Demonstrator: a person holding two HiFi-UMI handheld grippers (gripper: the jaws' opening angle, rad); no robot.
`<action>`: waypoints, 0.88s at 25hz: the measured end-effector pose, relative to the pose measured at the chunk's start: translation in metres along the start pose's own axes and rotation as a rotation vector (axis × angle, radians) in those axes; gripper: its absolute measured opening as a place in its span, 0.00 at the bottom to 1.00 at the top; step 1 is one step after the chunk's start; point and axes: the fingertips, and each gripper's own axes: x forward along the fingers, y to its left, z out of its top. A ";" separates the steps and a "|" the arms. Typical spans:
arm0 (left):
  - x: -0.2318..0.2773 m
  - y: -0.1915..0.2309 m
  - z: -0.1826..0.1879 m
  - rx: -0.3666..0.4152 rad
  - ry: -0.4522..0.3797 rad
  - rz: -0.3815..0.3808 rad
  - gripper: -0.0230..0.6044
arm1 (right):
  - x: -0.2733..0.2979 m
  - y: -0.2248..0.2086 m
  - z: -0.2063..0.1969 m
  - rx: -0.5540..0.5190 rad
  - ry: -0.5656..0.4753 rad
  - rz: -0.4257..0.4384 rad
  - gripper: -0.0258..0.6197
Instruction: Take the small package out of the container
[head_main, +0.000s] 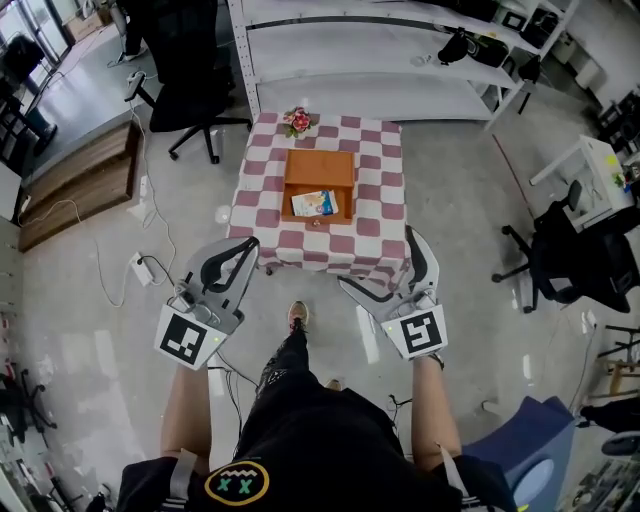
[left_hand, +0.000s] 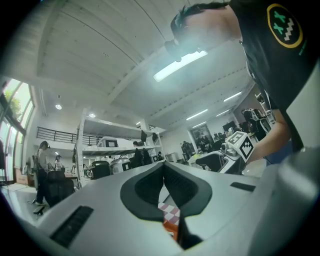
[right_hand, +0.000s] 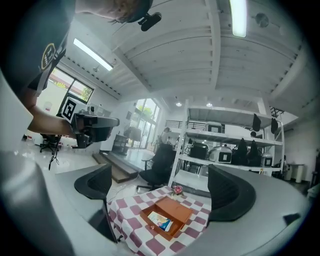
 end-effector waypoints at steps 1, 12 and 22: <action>0.006 0.008 -0.005 -0.004 0.003 0.000 0.07 | 0.011 -0.006 -0.007 0.011 0.015 0.003 0.96; 0.051 0.084 -0.051 -0.029 0.052 -0.026 0.07 | 0.118 -0.060 -0.101 0.143 0.207 0.004 0.96; 0.087 0.143 -0.078 -0.039 0.061 -0.077 0.07 | 0.194 -0.084 -0.164 0.209 0.348 0.009 0.96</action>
